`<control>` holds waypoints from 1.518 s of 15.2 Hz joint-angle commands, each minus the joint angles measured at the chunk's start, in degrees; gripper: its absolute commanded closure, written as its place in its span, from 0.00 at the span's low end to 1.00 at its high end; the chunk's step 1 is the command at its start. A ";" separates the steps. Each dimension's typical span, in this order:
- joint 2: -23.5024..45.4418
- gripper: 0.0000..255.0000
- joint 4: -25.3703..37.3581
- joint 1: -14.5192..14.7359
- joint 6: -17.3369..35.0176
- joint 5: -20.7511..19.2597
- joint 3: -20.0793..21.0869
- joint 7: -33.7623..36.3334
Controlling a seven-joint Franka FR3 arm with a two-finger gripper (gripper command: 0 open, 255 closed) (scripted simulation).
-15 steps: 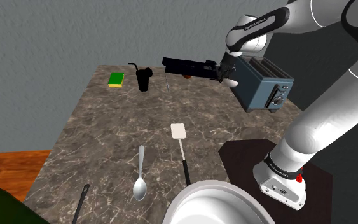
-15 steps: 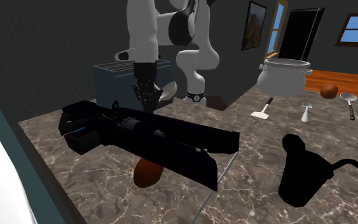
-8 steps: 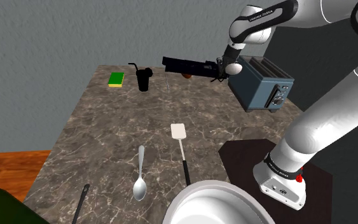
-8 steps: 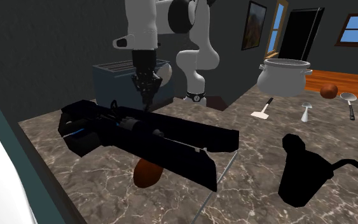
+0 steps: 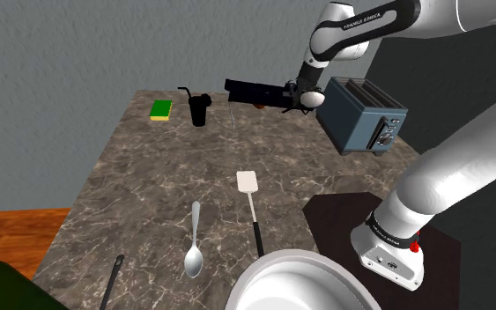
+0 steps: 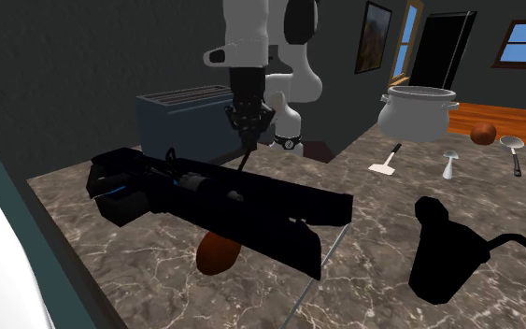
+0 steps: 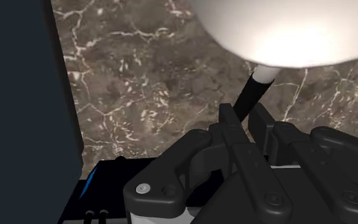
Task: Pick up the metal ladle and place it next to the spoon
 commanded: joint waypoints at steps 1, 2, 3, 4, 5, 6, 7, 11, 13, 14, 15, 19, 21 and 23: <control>-1.11 1.00 -1.19 1.10 0.17 -0.14 2.00 3.27; -1.47 1.00 -1.58 1.65 0.24 -0.14 2.99 4.81; -1.77 1.00 -1.92 2.22 0.30 -0.12 3.98 6.35; -2.02 1.00 -2.18 2.78 0.35 -0.08 4.99 7.88; -2.20 1.00 -2.38 3.35 0.39 -0.03 5.99 9.41; -2.31 1.00 -2.50 3.93 0.43 0.02 7.00 10.94; -2.37 1.00 -2.57 4.49 0.46 0.09 8.01 12.47; -1.98 1.00 -2.14 6.79 0.50 0.31 12.04 18.59; -1.42 1.00 -1.52 7.89 0.48 0.35 14.05 21.66; -1.05 1.00 -1.12 8.43 0.45 0.33 15.05 23.21; -0.61 1.00 -0.64 8.98 0.42 0.29 16.03 24.75; 1.70 1.00 1.91 11.05 0.16 -0.19 19.91 31.00; 3.20 1.00 3.58 12.04 -0.07 -0.67 21.78 34.17; 4.92 1.00 5.51 13.01 -0.37 -1.33 23.60 37.36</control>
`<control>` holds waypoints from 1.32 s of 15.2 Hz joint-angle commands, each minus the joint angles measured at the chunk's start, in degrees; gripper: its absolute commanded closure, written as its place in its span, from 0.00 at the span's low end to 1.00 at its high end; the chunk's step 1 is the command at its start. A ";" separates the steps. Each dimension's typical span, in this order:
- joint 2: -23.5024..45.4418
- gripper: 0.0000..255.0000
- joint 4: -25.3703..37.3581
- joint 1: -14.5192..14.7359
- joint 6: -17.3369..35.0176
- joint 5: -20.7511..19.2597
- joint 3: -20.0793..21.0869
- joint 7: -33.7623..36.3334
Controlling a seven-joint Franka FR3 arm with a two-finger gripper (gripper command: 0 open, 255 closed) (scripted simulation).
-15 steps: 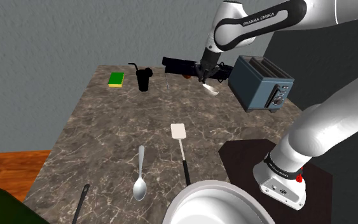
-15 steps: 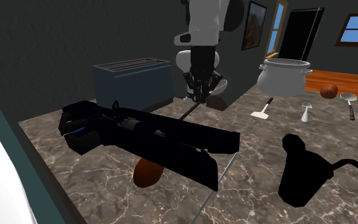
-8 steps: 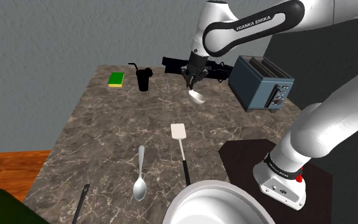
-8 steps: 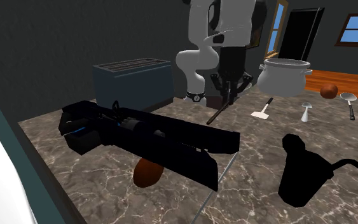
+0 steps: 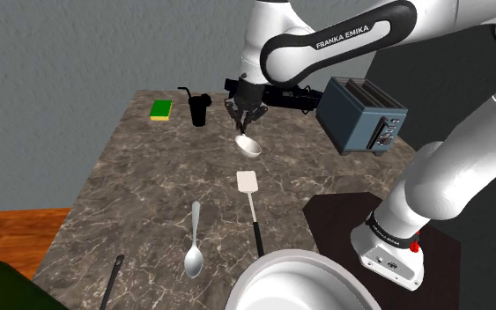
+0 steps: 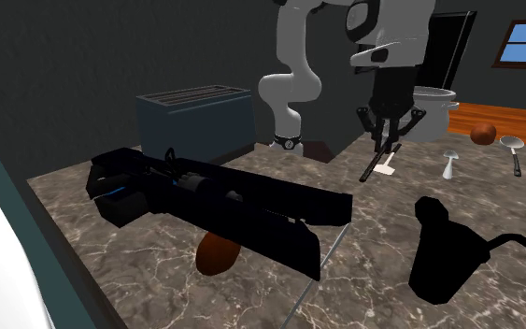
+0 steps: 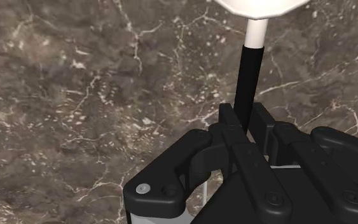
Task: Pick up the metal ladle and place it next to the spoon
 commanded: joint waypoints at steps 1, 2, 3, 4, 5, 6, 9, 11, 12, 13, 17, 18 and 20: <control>2.12 1.00 2.17 0.98 -0.16 -0.82 1.88 3.46; 3.12 1.00 3.29 1.47 -0.37 -1.27 2.75 5.07; 4.17 1.00 4.49 1.96 -0.60 -1.78 3.59 6.70; 5.28 1.00 5.74 2.49 -0.87 -2.35 4.38 8.33; 6.44 1.00 7.07 3.02 -1.17 -2.97 5.16 9.96; 7.66 1.00 8.46 3.56 -1.50 -3.63 5.92 11.59; 11.62 1.00 13.06 5.42 -2.73 -5.90 7.88 16.47; 14.51 1.00 16.48 6.80 -3.77 -7.61 9.03 19.66; 16.03 1.00 18.31 7.60 -4.36 -8.51 9.49 21.22; 17.60 1.00 20.22 8.42 -5.00 -9.43 9.94 22.75; 24.32 1.00 28.72 12.30 -8.08 -13.16 11.12 28.43; 26.12 1.00 31.08 13.40 -8.99 -14.09 11.30 29.71; 29.84 1.00 36.16 15.80 -10.98 -15.87 11.47 32.08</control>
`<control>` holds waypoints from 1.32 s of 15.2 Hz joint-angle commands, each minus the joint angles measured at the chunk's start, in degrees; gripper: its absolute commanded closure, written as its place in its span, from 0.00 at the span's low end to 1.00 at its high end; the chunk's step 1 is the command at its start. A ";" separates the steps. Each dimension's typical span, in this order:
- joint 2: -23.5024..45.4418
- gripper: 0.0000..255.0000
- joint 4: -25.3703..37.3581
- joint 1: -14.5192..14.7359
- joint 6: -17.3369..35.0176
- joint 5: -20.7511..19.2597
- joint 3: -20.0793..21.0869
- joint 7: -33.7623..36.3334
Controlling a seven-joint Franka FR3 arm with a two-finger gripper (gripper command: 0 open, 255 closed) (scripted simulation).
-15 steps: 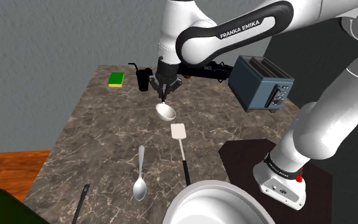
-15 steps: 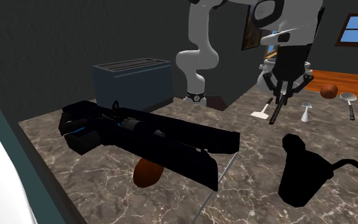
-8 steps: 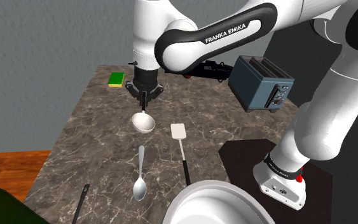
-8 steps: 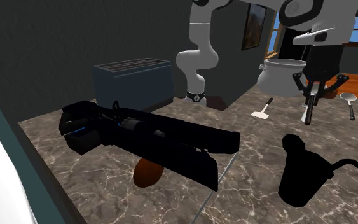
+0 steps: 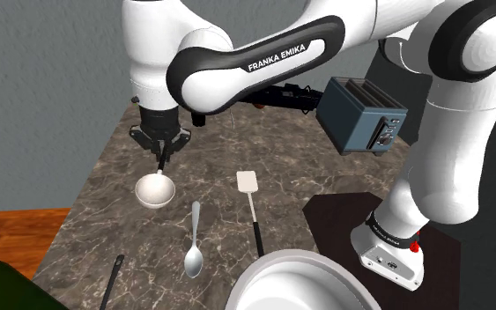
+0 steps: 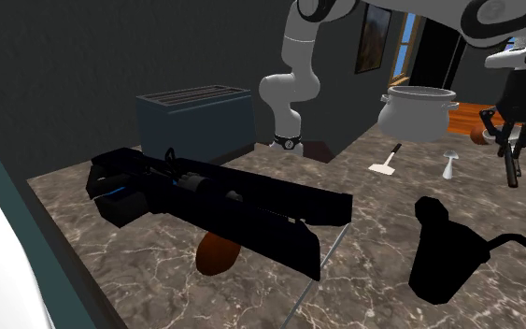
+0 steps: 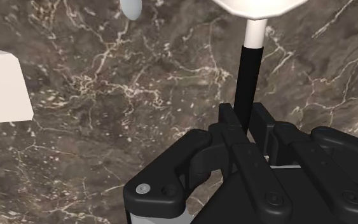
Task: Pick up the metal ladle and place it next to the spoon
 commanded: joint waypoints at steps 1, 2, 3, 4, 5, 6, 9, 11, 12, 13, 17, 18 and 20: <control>3.67 1.00 5.18 2.60 -2.17 -1.77 0.22 2.56; 5.67 1.00 8.05 3.93 -3.33 -2.61 0.21 3.55; 6.72 1.00 9.60 4.67 -3.95 -3.02 0.15 4.02; 6.86 1.00 9.04 4.68 -3.27 -3.12 0.05 4.16; 7.02 1.00 8.50 4.67 -2.60 -3.25 -0.03 4.30; 7.20 1.00 7.98 4.66 -1.93 -3.39 -0.09 4.45; 7.79 1.00 6.53 4.66 0.03 -3.85 -0.31 4.92; 8.24 1.00 5.64 4.68 1.31 -4.19 -0.48 5.24; 8.48 1.00 5.22 4.70 1.94 -4.36 -0.57 5.41; 8.74 1.00 4.81 4.72 2.56 -4.55 -0.66 5.58; 9.85 1.00 3.35 4.85 5.01 -5.33 -1.06 6.28; 10.15 1.00 3.02 4.90 5.61 -5.53 -1.17 6.46; 10.79 1.00 2.41 5.00 6.79 -5.96 -1.40 6.82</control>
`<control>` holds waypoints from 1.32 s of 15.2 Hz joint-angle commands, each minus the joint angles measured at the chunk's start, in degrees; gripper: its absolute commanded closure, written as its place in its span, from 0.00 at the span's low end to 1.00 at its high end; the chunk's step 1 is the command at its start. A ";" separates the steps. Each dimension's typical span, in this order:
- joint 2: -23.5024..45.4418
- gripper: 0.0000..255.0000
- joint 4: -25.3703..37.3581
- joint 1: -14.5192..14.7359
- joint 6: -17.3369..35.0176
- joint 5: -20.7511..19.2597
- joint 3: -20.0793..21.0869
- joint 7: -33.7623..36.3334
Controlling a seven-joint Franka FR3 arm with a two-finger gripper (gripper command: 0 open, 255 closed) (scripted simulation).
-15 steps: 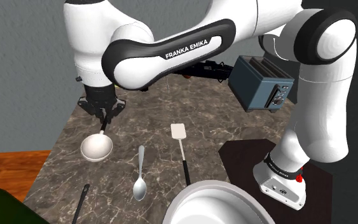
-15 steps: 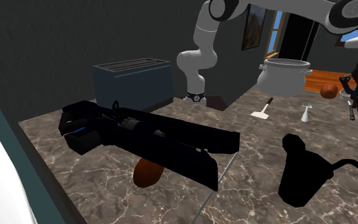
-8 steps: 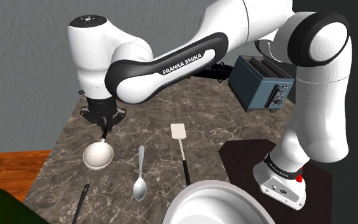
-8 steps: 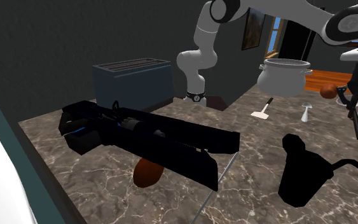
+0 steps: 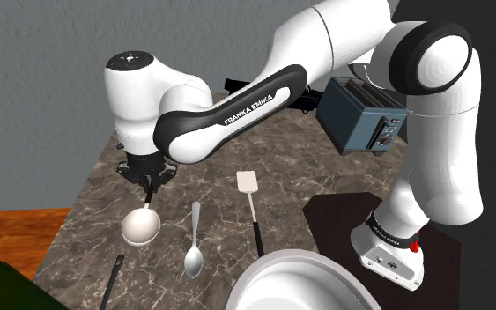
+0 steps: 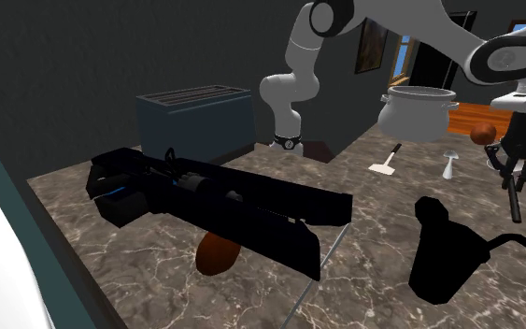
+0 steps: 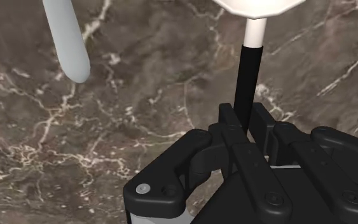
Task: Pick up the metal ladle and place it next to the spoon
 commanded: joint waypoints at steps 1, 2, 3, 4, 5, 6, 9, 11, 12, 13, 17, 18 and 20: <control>0.68 1.00 -0.48 0.11 1.13 -0.43 -0.24 0.33; 1.03 1.00 -0.76 0.17 1.73 -0.66 -0.37 0.52; 1.03 1.00 -0.77 0.17 1.73 -0.66 -0.37 0.52; 1.03 1.00 -0.76 0.17 1.73 -0.66 -0.37 0.52; 1.03 1.00 -0.76 0.17 1.73 -0.66 -0.37 0.52; 1.03 1.00 -0.76 0.17 1.73 -0.66 -0.37 0.52; 1.03 1.00 -0.76 0.17 1.73 -0.66 -0.37 0.52; 1.03 0.00 -0.75 0.17 1.72 -0.66 -0.37 0.52; 1.02 0.00 -0.78 0.17 1.73 -0.66 -0.37 0.52; 1.02 0.00 -0.78 0.17 1.73 -0.66 -0.37 0.52; -0.05 0.00 -0.48 0.02 0.43 -0.08 0.00 0.18; -1.09 0.00 -0.11 -0.12 -0.90 0.49 0.34 -0.15; -2.81 0.00 0.77 -0.30 -3.36 1.46 0.91 -0.72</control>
